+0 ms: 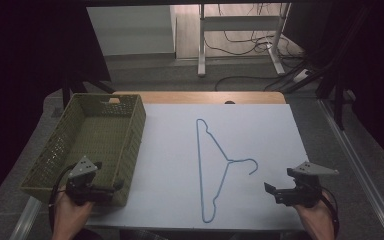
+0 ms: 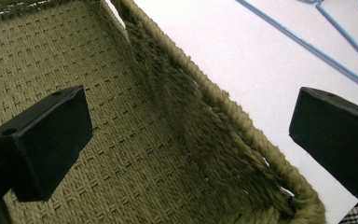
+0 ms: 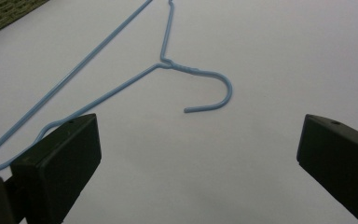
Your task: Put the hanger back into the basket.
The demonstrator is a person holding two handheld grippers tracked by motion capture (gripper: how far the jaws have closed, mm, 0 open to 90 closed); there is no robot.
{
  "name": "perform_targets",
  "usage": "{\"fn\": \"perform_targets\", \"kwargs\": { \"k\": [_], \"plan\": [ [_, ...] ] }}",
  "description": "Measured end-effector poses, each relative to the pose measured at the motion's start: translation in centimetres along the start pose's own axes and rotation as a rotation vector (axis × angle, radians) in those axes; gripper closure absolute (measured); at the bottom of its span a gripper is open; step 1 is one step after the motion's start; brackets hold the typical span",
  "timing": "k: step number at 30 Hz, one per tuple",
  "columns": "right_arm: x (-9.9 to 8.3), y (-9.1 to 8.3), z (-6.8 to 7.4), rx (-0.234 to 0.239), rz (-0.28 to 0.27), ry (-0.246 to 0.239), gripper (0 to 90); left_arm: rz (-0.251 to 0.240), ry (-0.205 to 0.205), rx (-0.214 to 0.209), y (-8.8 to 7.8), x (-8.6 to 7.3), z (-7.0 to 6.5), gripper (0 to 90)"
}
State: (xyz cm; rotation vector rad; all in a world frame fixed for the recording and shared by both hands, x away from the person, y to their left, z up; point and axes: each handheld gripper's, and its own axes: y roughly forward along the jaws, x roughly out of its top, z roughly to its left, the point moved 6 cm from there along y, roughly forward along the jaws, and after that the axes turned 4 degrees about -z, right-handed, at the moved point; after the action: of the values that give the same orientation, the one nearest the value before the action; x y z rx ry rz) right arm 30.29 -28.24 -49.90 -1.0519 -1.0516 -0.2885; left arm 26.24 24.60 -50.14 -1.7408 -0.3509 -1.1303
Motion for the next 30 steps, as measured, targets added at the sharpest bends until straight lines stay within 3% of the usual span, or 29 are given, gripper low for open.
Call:
{"fn": "perform_targets", "kwargs": {
  "k": [22,30],
  "plan": [
    [-0.09,0.34,0.31,-0.029,0.026,-0.028,0.0,-0.015,-0.027,-0.042,0.25,-0.12,0.29,0.0],
    [-0.06,0.35,0.28,-0.030,0.035,-0.029,0.3,-0.030,-0.029,-0.030,0.14,0.15,0.35,0.0]
  ]
}}
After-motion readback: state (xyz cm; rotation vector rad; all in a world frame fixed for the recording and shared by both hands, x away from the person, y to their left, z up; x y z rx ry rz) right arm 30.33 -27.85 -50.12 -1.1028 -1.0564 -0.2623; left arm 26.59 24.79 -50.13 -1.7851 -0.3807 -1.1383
